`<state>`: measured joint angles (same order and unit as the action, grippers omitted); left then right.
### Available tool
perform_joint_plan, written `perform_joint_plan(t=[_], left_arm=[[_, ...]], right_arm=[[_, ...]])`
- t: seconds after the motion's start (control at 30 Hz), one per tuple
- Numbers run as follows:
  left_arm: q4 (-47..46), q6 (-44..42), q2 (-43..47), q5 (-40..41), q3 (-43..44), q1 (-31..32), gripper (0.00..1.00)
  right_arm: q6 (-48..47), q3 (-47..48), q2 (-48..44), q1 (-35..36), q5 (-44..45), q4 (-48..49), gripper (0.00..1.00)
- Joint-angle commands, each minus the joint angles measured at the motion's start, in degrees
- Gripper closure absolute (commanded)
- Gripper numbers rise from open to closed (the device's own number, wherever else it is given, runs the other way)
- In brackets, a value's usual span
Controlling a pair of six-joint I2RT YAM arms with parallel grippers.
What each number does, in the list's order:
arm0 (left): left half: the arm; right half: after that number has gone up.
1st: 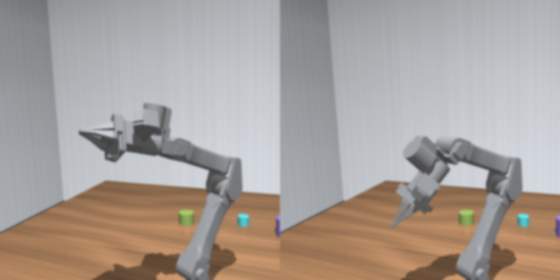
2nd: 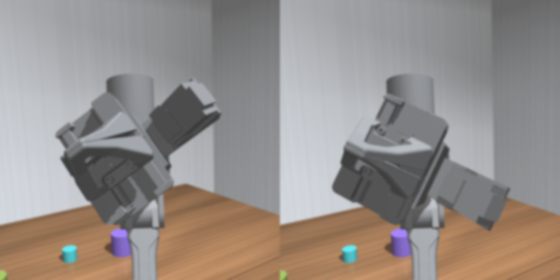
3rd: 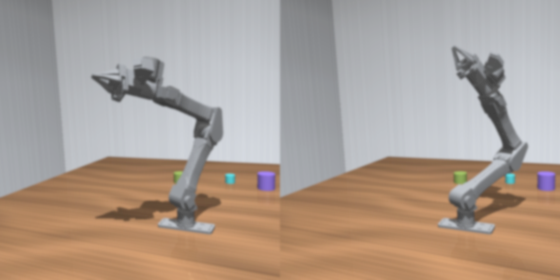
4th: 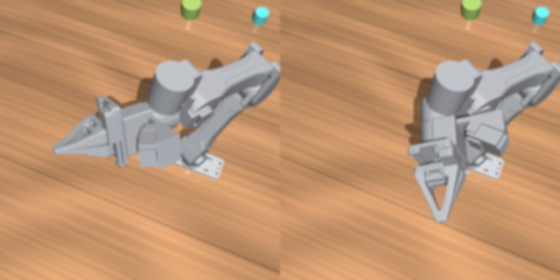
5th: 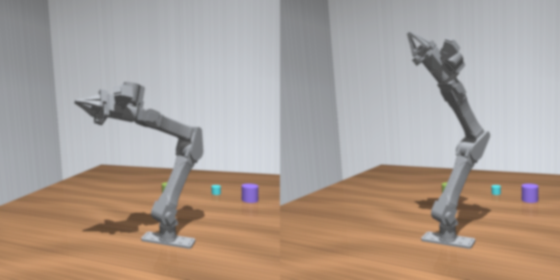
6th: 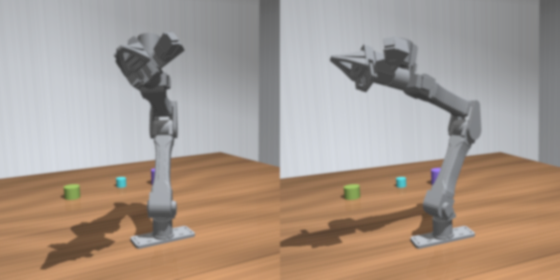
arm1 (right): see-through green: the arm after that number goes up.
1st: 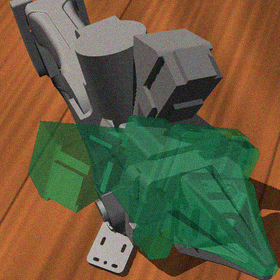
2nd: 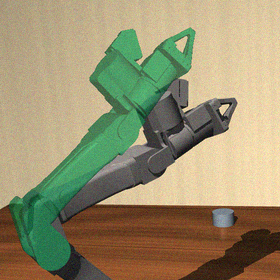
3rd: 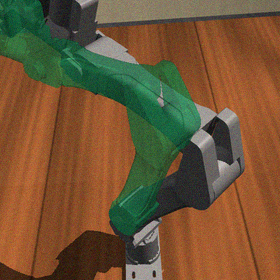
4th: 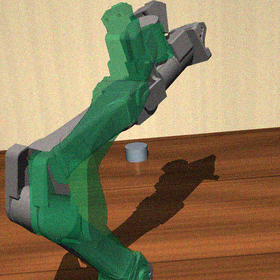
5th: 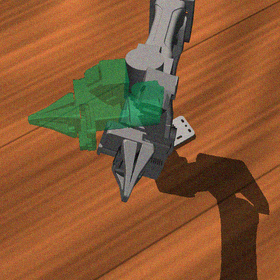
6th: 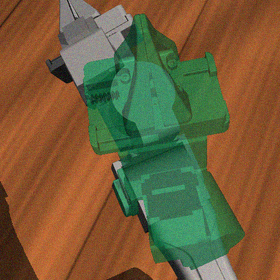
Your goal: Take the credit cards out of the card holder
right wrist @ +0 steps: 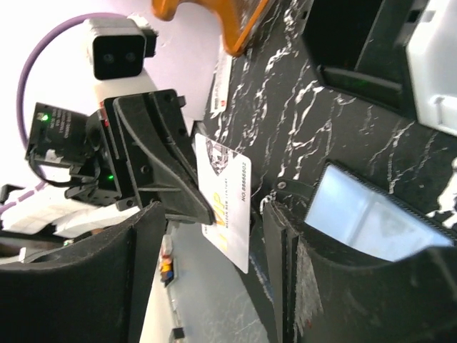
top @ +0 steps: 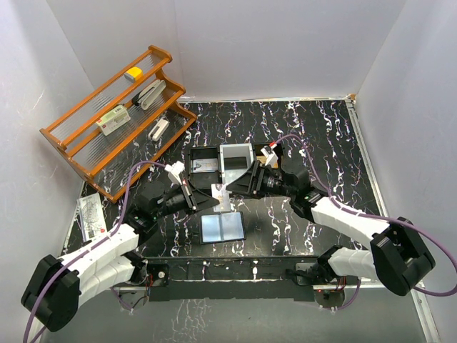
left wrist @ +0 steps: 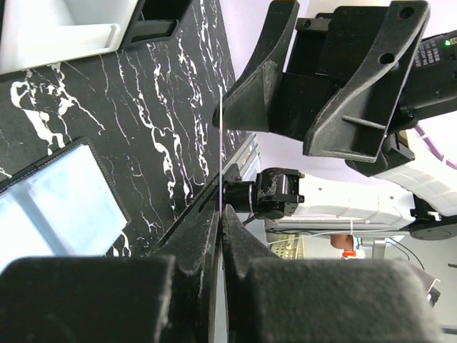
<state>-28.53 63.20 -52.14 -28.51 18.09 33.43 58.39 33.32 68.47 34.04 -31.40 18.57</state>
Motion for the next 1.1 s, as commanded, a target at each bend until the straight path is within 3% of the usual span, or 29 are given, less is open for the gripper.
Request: perform_joint_plan(t=[0.0, 0.37, 0.7, 1.07], left_arm=[[-4.34, 0.33, -0.23, -2.88, 2.16, -0.34, 1.0], [-6.42, 1.05, 0.94, -2.78, 2.49, -0.33, 1.0], [-0.4, -0.61, 4.27, -0.33, 2.65, -0.38, 1.0], [-7.24, 1.53, 1.5, -2.52, 2.74, -0.36, 1.0]], right_arm=[[4.56, -1.01, 0.55, -0.12, -5.48, 10.89, 0.47], [4.97, -0.68, 3.17, -0.18, -9.25, 10.53, 0.55], [3.01, -0.56, 0.45, -0.34, -3.76, 5.43, 0.53], [2.86, 1.41, 3.41, -0.29, -11.57, 9.04, 0.59]])
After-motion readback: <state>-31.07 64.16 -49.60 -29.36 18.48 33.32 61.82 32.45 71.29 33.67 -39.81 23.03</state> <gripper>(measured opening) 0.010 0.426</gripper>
